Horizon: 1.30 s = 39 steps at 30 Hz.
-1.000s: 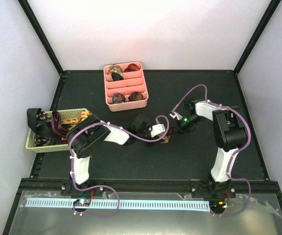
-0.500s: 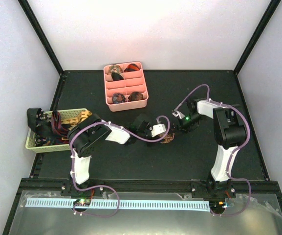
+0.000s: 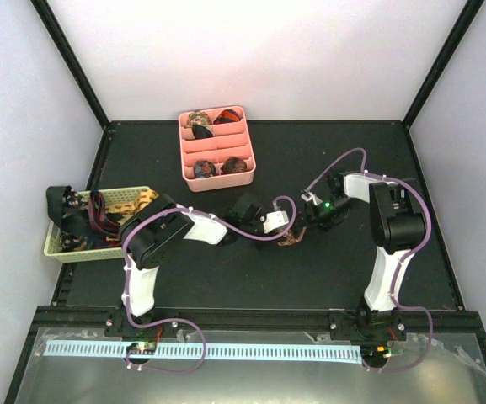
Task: Roll the ties
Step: Pick up the tie from the center of the board.
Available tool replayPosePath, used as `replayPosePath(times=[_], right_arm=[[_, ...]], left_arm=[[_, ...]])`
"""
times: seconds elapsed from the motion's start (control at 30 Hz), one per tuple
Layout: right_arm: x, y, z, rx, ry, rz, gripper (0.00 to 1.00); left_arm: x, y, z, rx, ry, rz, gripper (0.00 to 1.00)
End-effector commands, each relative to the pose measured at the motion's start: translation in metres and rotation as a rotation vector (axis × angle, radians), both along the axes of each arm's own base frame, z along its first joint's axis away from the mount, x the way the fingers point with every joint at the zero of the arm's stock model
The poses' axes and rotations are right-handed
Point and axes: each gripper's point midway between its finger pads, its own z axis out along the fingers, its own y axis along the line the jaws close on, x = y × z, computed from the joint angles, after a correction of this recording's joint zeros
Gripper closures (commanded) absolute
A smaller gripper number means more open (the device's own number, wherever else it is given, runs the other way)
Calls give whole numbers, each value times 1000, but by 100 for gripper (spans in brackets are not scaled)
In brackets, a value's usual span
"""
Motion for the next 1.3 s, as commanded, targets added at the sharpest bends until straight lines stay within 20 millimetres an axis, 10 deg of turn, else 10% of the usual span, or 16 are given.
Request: replayPosePath(times=[0.0, 0.53, 0.73, 1.03, 1.17, 1.27], right_arm=[[-12, 8, 11, 71, 26, 5, 37], [-8, 16, 26, 181, 3, -21, 27], [-5, 19, 22, 115, -33, -6, 41], [-9, 13, 15, 51, -46, 15, 96], [-9, 11, 15, 41, -58, 19, 98], [-10, 10, 16, 47, -66, 20, 98]], left_arm=[[-5, 20, -44, 151, 86, 43, 85], [-10, 20, -49, 173, 102, 33, 86], [-11, 21, -50, 178, 103, 28, 86], [-10, 19, -48, 169, 104, 30, 85], [-9, 17, -43, 154, 98, 29, 84], [-7, 14, -29, 108, 75, 23, 63]])
